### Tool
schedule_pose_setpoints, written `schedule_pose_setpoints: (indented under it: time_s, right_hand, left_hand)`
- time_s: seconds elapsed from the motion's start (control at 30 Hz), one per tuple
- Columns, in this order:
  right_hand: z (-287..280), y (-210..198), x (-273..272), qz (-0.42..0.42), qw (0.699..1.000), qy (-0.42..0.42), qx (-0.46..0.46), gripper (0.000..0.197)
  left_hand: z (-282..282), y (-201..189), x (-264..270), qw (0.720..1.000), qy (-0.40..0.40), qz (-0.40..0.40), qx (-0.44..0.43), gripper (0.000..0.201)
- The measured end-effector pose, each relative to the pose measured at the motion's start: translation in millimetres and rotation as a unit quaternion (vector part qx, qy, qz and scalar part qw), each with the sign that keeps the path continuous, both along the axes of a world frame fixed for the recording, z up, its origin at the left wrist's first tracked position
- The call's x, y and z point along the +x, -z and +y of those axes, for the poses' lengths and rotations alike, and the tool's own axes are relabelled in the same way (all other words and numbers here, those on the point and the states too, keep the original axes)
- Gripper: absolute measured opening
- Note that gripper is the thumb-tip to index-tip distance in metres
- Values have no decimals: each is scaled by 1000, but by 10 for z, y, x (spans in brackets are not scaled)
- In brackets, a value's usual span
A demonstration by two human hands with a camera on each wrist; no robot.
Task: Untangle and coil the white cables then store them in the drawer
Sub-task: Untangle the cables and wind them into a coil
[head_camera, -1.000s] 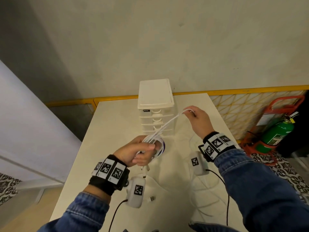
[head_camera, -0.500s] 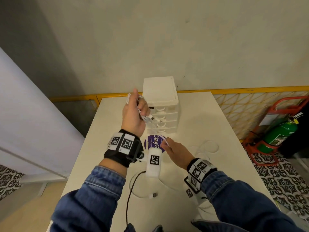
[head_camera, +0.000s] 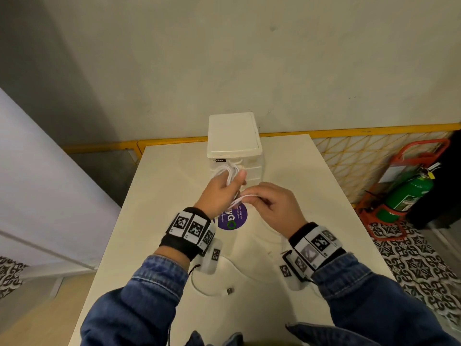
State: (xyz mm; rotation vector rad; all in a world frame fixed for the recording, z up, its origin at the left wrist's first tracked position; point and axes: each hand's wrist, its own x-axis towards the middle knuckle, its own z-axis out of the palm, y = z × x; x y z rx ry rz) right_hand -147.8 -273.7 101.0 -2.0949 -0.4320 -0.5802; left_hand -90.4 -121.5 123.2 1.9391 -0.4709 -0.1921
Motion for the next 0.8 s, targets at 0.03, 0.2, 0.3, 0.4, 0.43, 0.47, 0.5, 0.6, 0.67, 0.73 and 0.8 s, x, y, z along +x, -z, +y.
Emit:
schedule_pose_setpoints:
  time_s: [0.03,0.2,0.3,0.4,0.43,0.47,0.5,0.6,0.67,0.73,0.8]
  right_hand:
    - [-28,-42,20,-7,1000,5,0,10]
    - [-120,-182,169,35,999,8,10,17]
    - [-219,-151,268,39,999,19,8,22]
    - [-280,-46,336,50,998,41,22,36]
    - [-272,8,344,51,997,51,13,37]
    - [-247,67,341,53,997,57,0,36]
    - [-208,125,328,62,996,60,-7,32]
    - [-39,302,269,120,991,53,-4,27]
    - [70,415,218,162,986,42,-16,27]
    - [119,585,159,213,977,26,-19,15]
    - [95,778,88,257,966,4,9,18]
  left_hand:
    - [10,1,-26,998,40,45,-6,51]
    - [73,-38,-153,972,178,148,-46,36]
    - [123,-93,-203,947,210,217,-109,9]
    - [169,-119,-247,905,247,270,-217,31]
    - [180,-141,-251,883,266,283,-262,36]
    - [182,-169,-244,853,289,296,-318,35]
    - [176,-207,-230,813,315,311,-378,30]
    - [129,-322,-200,746,320,311,-493,25]
    - [113,-381,-173,728,290,290,-549,25]
    - [124,-448,-120,718,247,251,-600,24]
    - [160,-557,-63,740,162,188,-625,21]
